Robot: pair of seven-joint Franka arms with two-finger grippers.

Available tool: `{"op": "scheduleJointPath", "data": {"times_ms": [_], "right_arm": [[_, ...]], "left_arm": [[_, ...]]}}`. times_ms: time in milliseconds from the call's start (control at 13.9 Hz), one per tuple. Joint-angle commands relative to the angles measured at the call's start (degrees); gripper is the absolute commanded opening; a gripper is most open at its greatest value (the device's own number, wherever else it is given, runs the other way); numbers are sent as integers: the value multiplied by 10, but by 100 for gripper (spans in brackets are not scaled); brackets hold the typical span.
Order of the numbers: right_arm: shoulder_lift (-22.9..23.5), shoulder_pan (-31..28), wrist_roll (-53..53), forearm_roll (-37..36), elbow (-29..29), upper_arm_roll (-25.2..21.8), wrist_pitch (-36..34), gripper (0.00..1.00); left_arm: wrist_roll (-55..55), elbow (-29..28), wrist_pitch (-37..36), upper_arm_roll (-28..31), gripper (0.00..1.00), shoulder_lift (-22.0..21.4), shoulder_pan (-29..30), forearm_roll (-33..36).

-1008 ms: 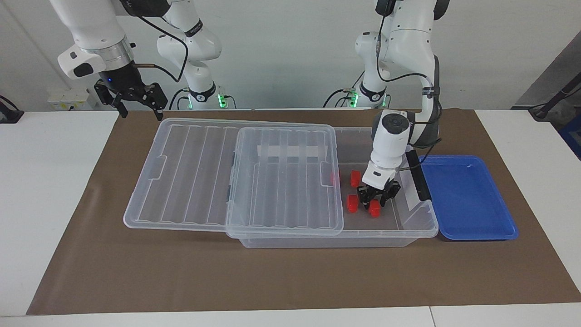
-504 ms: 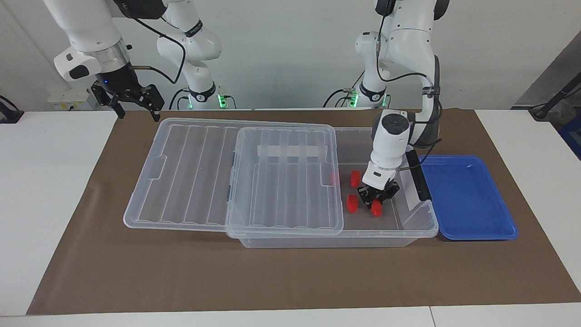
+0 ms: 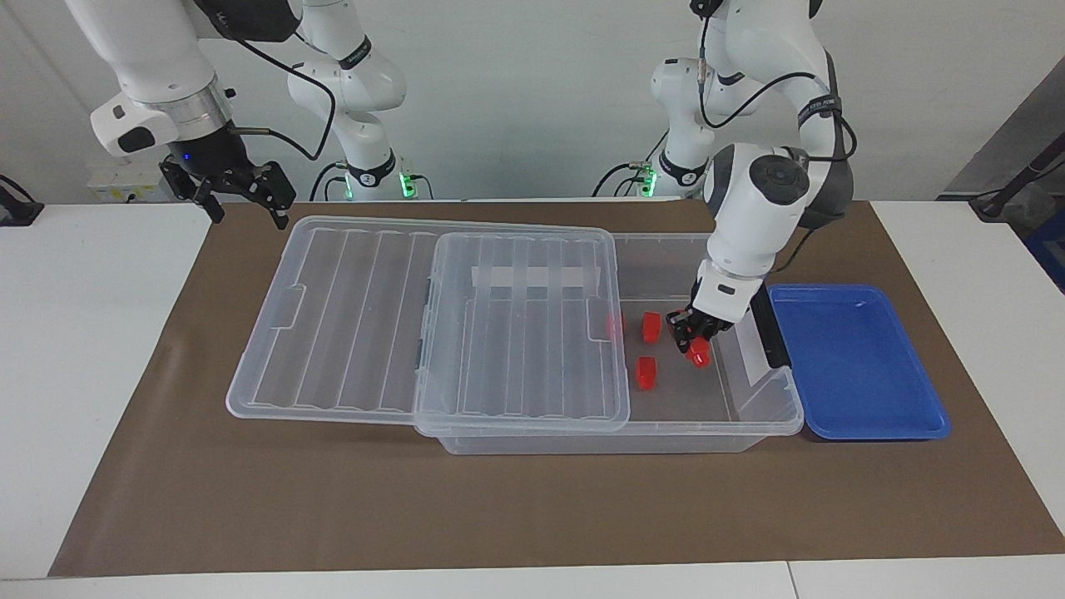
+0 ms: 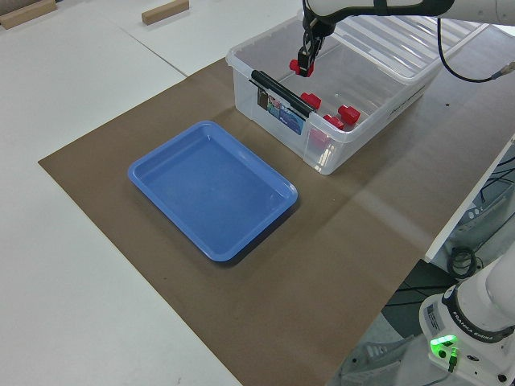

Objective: Place red block in blue tray from box
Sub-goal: 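Lift the red block and carry it over the blue tray, then lower the red block into the blue tray and open the left gripper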

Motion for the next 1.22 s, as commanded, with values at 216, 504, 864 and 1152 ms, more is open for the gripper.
{"op": "scheduleJointPath", "data": {"times_ms": [216, 504, 864, 1152], "right_arm": [[6, -2, 6, 0, 4, 3, -15, 100], [1, -3, 0, 3, -5, 2, -16, 100], [1, -2, 0, 3, -6, 2, -14, 78], [3, -3, 6, 3, -8, 1, -3, 0]], "left_arm": [[151, 103, -221, 13, 0, -46, 70, 6], [319, 80, -231, 16, 0, -65, 157, 6], [414, -29, -121, 16, 0, -105, 218, 10], [434, -98, -34, 16, 0, -111, 230, 10]]}}
